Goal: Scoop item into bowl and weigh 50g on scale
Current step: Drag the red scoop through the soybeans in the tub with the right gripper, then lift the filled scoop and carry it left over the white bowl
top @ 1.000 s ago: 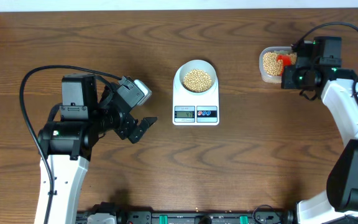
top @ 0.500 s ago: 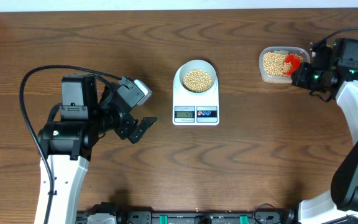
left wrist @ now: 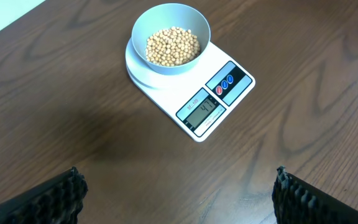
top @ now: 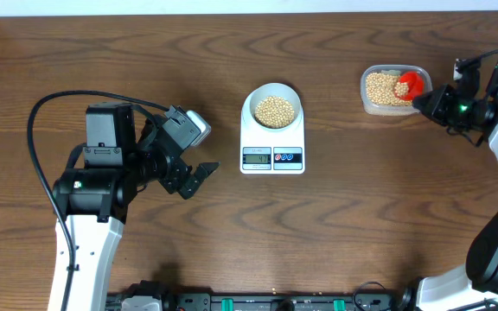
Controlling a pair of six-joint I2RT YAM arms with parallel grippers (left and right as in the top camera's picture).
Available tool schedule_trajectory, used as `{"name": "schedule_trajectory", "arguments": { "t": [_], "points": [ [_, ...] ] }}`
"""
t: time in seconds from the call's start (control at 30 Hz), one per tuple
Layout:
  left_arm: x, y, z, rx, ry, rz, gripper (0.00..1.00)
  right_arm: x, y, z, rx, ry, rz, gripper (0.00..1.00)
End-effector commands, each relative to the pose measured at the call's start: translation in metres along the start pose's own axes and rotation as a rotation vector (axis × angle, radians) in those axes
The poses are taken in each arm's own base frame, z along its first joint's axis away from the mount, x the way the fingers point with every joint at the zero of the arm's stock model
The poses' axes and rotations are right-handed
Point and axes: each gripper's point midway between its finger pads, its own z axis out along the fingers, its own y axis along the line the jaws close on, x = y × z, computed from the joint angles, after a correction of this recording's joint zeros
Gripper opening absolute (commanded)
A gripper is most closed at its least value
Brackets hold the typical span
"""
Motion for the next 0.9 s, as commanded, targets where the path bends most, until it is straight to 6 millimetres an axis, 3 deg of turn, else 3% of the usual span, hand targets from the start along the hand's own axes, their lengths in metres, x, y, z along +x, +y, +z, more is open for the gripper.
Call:
{"name": "schedule_trajectory", "arguments": {
  "t": [0.0,0.33,0.63,0.87],
  "points": [
    [-0.005,0.003,-0.004,-0.011,-0.011,0.018,0.98,-0.008,0.025,-0.012,-0.128,-0.018,-0.011,0.01],
    [-0.005,0.003,-0.004,-0.011,-0.011,0.018,0.98,-0.013,0.07,-0.02,-0.365,-0.027,-0.099,0.01],
    [-0.005,0.003,-0.004,-0.011,-0.011,0.018,0.98,-0.003,0.102,-0.005,-0.412,0.005,-0.146,0.01],
    [-0.005,0.003,-0.004,-0.011,-0.011,0.018,0.98,0.016,0.151,0.013,-0.489,0.044,-0.258,0.01]
  ]
}}
